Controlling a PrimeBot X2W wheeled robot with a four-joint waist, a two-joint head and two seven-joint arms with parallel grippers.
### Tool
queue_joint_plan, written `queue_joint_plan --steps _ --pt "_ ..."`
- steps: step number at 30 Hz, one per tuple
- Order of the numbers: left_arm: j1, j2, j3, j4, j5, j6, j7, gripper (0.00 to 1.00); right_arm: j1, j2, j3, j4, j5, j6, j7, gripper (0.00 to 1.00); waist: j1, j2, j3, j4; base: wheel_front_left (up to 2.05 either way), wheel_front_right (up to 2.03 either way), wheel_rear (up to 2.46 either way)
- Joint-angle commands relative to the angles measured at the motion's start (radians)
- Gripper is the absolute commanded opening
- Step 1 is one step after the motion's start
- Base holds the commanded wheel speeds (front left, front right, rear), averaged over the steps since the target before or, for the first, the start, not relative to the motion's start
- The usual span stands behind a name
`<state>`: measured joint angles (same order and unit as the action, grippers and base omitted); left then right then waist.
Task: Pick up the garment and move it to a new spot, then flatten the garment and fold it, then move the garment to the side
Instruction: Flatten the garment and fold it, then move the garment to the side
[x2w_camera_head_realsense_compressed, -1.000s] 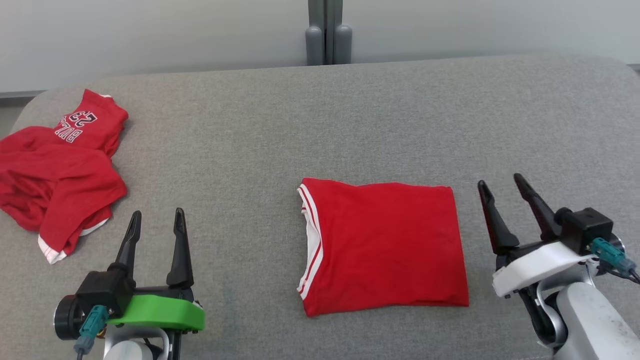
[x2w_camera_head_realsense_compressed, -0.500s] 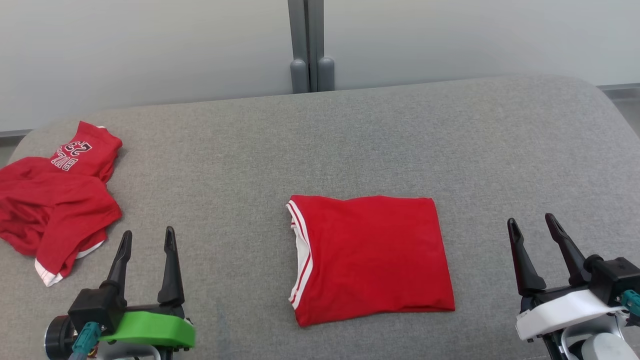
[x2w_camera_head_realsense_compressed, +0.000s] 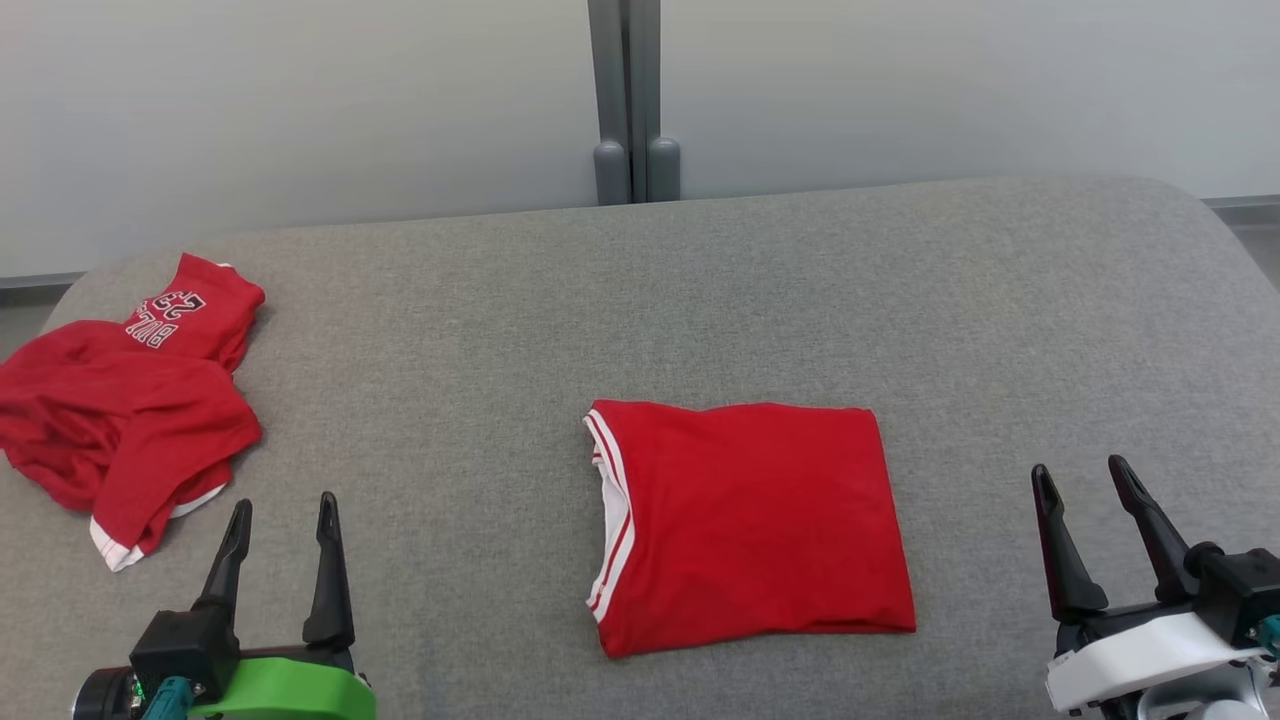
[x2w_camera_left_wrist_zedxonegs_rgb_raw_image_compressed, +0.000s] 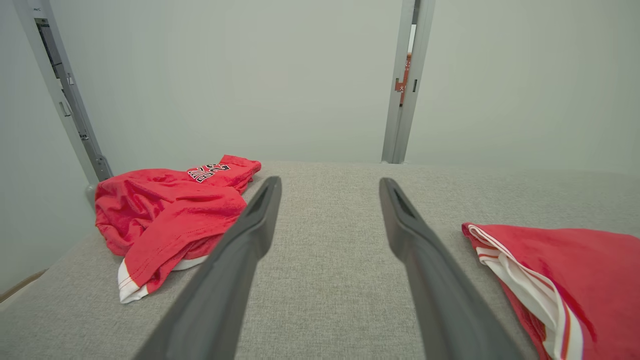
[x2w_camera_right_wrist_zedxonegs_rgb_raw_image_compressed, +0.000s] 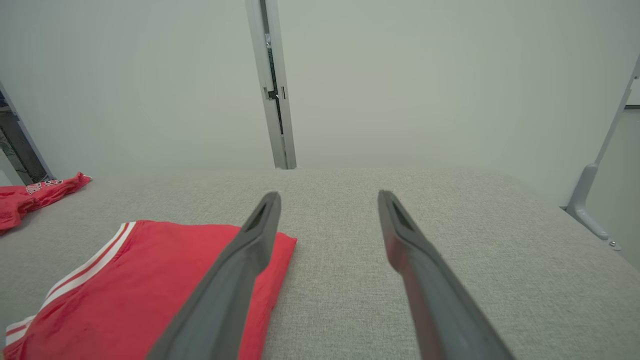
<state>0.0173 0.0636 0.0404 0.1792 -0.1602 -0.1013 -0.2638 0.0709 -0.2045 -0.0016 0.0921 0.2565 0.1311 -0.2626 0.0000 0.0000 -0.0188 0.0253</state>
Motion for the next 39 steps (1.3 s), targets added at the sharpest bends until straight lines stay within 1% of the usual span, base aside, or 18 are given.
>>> queue_joint_plan --steps 1,7,16,28,39 --pt "0.019 0.011 0.002 0.000 0.010 -0.003 -0.001 1.00 0.009 -0.002 0.001 -0.001 -0.005 -0.001 -0.003 1.00 0.0000 0.0000 -0.002 0.008 0.00 0.00 0.00" --pt "0.020 0.021 -0.005 -0.003 0.001 -0.006 -0.001 1.00 0.008 -0.006 0.003 0.001 0.004 -0.001 0.007 1.00 0.0000 0.0000 -0.006 0.022 0.00 0.00 0.00" --pt "0.025 0.033 -0.019 -0.018 -0.020 -0.011 0.010 1.00 0.014 0.000 -0.006 -0.008 0.008 -0.001 0.057 1.00 0.0000 0.0000 -0.005 0.027 0.00 0.00 0.00" --pt "0.037 0.046 -0.018 -0.051 -0.033 0.007 0.037 1.00 0.027 0.008 -0.015 -0.026 -0.002 -0.001 0.091 1.00 0.0000 0.0000 -0.003 0.028 0.00 0.00 0.00" --pt "0.048 0.055 -0.018 -0.071 -0.045 0.020 0.047 1.00 0.029 0.007 -0.020 -0.029 -0.001 -0.001 0.100 1.00 0.0000 0.0000 -0.002 0.035 0.00 0.00 0.00"
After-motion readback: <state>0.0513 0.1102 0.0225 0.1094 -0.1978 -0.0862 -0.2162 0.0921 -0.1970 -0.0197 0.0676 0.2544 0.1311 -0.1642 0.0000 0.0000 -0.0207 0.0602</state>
